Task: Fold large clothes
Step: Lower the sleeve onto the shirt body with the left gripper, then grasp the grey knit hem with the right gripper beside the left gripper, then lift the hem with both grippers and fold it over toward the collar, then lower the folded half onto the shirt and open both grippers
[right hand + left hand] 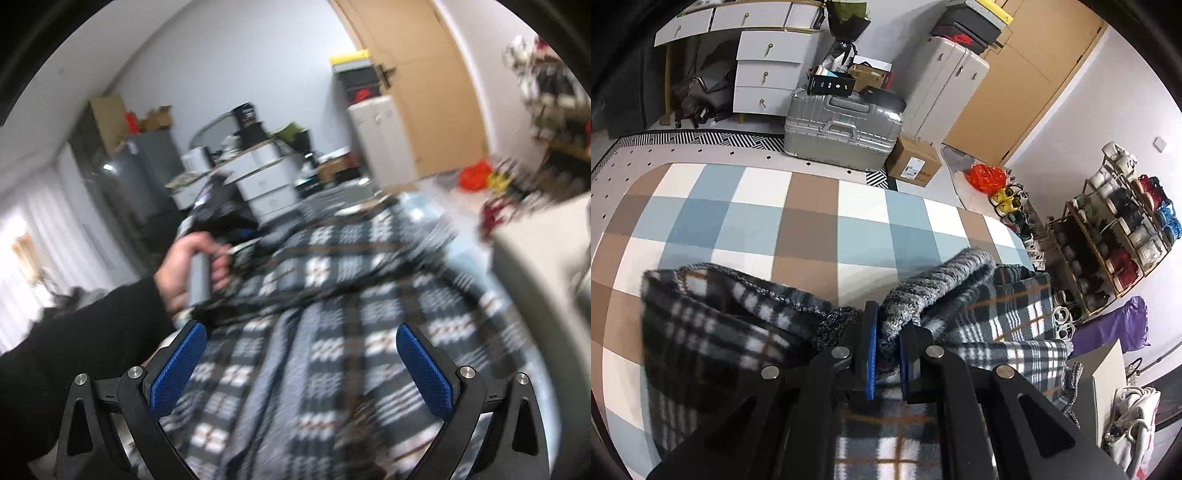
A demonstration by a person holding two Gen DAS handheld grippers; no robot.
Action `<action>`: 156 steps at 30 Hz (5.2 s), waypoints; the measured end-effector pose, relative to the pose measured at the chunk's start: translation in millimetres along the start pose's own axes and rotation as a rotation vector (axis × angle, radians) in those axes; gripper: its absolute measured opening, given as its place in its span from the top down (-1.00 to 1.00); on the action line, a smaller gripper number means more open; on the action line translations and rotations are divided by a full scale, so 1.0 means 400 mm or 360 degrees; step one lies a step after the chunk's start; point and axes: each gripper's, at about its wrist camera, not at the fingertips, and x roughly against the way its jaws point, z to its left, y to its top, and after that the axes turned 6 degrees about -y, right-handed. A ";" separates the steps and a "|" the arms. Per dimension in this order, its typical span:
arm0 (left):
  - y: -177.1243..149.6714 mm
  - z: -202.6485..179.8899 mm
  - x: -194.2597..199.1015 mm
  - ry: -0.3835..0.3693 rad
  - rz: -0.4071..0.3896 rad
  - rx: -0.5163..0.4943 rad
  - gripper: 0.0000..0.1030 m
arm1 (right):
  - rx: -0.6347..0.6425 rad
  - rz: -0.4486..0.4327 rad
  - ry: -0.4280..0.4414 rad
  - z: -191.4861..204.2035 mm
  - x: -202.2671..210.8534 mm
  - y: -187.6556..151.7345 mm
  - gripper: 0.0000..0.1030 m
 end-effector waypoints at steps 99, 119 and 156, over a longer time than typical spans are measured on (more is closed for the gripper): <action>-0.399 0.123 0.355 -0.0371 0.0305 0.0361 -0.39 | 0.0374 0.0734 -0.0469 0.041 -0.415 -0.001 -0.85; -0.291 0.152 0.219 -0.0297 0.0516 0.0335 -0.40 | 0.0467 0.1000 -0.0347 0.146 -0.535 -0.059 -1.00; -0.294 0.001 0.322 -0.0145 0.0439 -0.0271 -0.40 | 0.0175 0.0772 -0.0410 -0.014 -0.466 0.181 -1.00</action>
